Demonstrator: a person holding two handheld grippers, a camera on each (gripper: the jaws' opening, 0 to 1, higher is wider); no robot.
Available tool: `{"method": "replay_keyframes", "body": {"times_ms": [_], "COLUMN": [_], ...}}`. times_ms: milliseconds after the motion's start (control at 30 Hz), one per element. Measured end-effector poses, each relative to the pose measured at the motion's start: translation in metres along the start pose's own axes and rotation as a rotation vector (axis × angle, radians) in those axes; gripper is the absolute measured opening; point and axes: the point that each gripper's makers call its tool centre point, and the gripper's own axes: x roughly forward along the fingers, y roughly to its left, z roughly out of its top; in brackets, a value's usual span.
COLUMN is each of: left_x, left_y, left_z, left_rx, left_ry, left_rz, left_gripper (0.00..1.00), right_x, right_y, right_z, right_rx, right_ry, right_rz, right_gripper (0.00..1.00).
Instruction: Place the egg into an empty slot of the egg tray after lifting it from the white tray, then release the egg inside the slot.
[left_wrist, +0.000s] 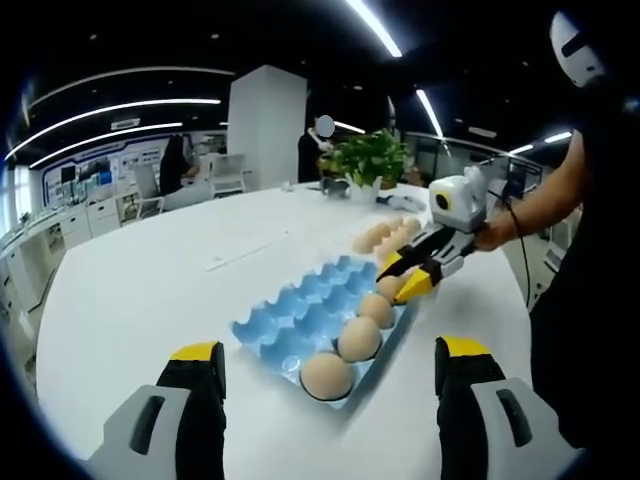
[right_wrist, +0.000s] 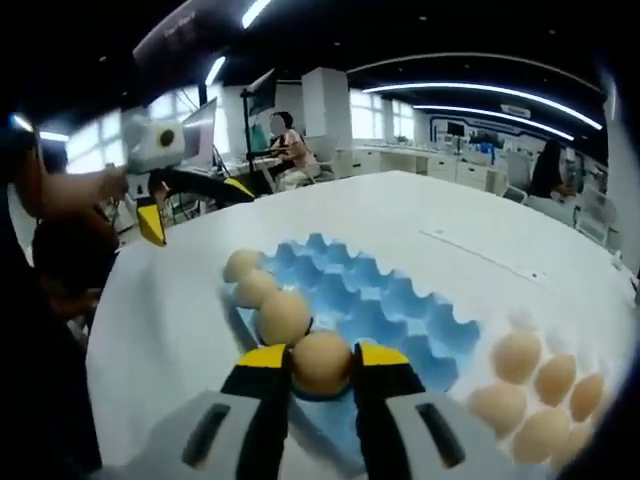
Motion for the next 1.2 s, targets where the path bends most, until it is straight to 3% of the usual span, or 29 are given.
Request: {"method": "replay_keyframes", "body": {"times_ms": [533,1200], "left_x": [-0.003,0.007], "left_y": [0.001,-0.011], "left_z": [0.006,0.008], "left_rx": [-0.009,-0.017], "left_ry": [-0.007,-0.005], "left_rz": [0.027,0.048], "left_gripper": [0.87,0.87], "right_x": [-0.005,-0.04], "right_y": [-0.001,-0.023], "right_z": [-0.002,-0.016], "right_rx": [-0.032,0.02], "right_ry": [-0.017,-0.027], "right_rz": [0.007,-0.046], "right_gripper": [0.25,0.24]}}
